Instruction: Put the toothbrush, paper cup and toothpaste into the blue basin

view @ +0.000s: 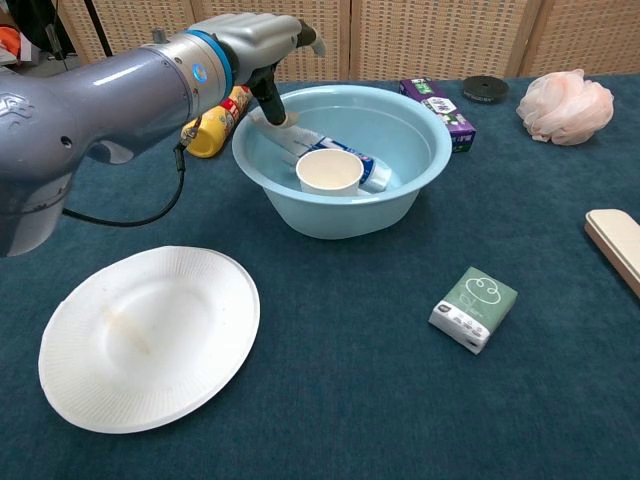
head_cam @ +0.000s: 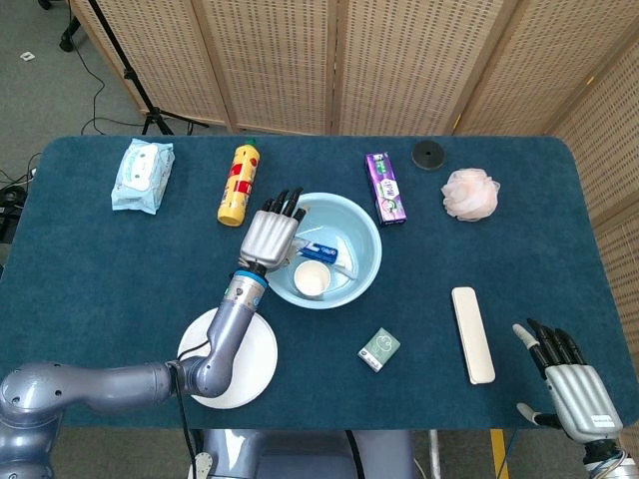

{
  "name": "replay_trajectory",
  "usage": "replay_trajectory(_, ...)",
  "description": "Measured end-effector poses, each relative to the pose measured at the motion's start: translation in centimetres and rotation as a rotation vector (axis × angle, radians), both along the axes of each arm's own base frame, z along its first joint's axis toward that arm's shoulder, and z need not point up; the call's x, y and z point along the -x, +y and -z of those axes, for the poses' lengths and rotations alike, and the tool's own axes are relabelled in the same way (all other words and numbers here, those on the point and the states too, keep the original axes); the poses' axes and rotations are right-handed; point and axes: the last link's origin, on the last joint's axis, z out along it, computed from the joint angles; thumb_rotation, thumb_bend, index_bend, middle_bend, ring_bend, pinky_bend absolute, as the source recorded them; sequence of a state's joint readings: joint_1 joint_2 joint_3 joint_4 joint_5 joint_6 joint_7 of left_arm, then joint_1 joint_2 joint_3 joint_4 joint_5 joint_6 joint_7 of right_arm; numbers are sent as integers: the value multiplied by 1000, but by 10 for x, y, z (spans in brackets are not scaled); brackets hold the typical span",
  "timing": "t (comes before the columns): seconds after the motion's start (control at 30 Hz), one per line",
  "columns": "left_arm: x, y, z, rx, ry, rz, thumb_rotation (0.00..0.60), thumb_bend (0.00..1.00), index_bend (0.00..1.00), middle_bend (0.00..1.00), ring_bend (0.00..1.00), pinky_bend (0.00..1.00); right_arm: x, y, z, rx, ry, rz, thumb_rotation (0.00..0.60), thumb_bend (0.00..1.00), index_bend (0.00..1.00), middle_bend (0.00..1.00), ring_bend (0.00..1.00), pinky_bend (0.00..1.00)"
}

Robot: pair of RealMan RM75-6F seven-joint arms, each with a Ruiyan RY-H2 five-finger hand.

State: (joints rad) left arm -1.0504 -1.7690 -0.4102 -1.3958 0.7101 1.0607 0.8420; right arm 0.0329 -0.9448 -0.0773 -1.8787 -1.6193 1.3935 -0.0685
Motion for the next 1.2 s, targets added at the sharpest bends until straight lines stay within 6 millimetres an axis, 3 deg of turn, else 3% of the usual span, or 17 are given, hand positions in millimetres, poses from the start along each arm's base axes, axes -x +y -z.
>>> replay_trajectory(0.33, 13, -5, -26, 8, -21, -18, 600, 257, 0, 0, 0, 78, -4, 3, -1, 4, 1, -17, 600, 103, 0, 0, 0, 0)
replay_trajectory(0.53, 30, -20, -55, 22, -31, -34, 600, 258, 0, 0, 0, 78, -7, 4, -2, 14, 2, -29, 600, 104, 0, 0, 0, 0)
replay_trajectory(0.73, 70, -51, -94, 47, 5, -85, 600, 266, 0, 0, 0, 78, -11, 8, -6, 33, 1, -46, 600, 103, 0, 0, 0, 0)
replay_trajectory(0.9, 115, -89, -129, 82, -16, -189, 600, 269, 0, 0, 0, 78, -14, 11, -8, 40, 6, -56, 600, 105, 0, 0, 0, 0)
replay_trajectory(1.2, 176, -147, -155, 37, -3, -213, 600, 279, 0, 0, 0, 78, -16, 11, -4, 38, 27, -60, 600, 104, 0, 0, 0, 0)
